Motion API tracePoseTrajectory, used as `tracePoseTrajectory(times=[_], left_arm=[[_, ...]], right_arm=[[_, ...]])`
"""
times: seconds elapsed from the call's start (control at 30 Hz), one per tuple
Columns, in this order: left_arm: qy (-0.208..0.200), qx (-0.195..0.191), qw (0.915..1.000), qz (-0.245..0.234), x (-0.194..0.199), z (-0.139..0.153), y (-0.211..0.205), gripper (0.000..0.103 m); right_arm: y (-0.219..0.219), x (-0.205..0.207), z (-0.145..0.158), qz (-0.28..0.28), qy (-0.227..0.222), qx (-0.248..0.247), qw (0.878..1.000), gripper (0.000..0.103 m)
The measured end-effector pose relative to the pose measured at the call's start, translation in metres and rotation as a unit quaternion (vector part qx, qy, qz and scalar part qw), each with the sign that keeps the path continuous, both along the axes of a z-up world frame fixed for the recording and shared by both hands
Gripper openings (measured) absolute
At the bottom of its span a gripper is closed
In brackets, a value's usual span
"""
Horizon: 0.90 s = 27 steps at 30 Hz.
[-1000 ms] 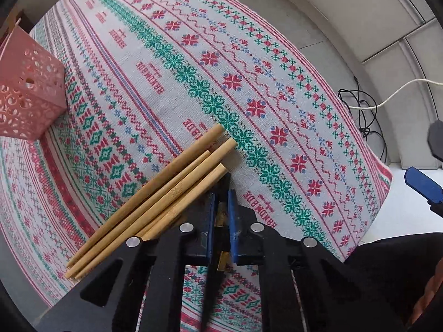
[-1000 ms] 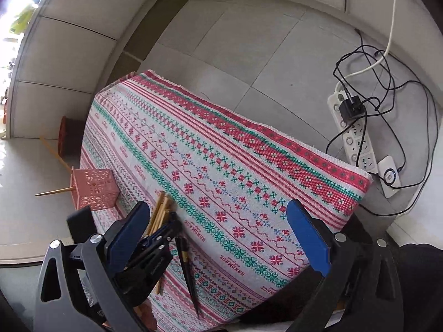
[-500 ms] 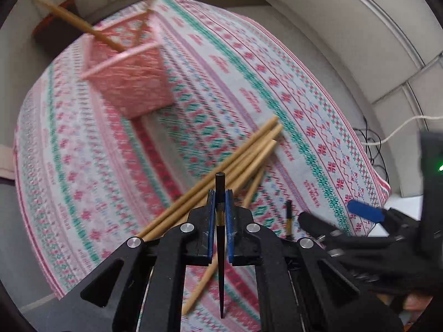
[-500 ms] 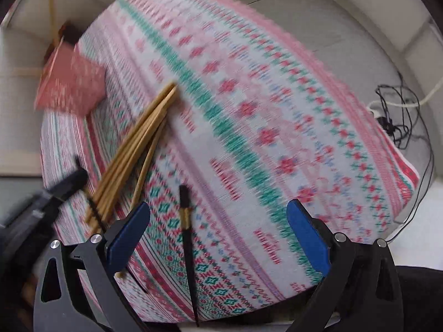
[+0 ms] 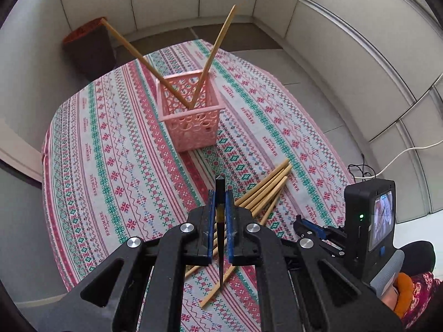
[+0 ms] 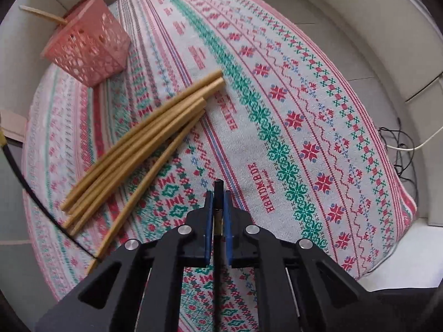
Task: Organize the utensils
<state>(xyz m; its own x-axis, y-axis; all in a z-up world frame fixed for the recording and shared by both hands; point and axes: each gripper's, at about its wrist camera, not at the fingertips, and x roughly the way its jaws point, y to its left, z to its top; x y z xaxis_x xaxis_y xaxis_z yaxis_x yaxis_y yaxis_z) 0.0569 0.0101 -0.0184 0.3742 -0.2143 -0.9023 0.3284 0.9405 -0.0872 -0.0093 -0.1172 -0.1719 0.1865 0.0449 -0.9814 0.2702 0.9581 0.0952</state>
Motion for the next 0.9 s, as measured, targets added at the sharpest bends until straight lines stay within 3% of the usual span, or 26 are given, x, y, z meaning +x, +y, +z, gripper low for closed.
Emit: tracePoseTrajectory(times=[0.1, 0.23, 0.53, 0.7, 0.9], left_arm=[[-0.017, -0.017, 0.9997, -0.004, -0.003, 0.016, 0.0, 0.006], [-0.052, -0.044, 0.9977, 0.001, -0.006, 0.049, 0.006, 0.006], [-0.128, -0.107, 0.9853, 0.037, 0.002, 0.115, 0.028, 0.006], [-0.174, -0.132, 0.9739, 0.061, 0.01, 0.144, 0.036, 0.006], [-0.227, -0.145, 0.9572, 0.106, 0.019, 0.168, 0.048, 0.006]], right_arm=[[-0.014, -0.002, 0.037, 0.0, -0.05, 0.018, 0.999, 0.007], [-0.025, -0.003, 0.108, 0.001, -0.131, 0.039, 0.991, 0.007], [-0.019, 0.02, 0.272, 0.012, -0.315, 0.044, 0.948, 0.007], [-0.017, 0.049, 0.31, 0.01, -0.363, 0.069, 0.929, 0.007], [-0.012, 0.082, 0.295, 0.01, -0.361, 0.106, 0.927, 0.007]])
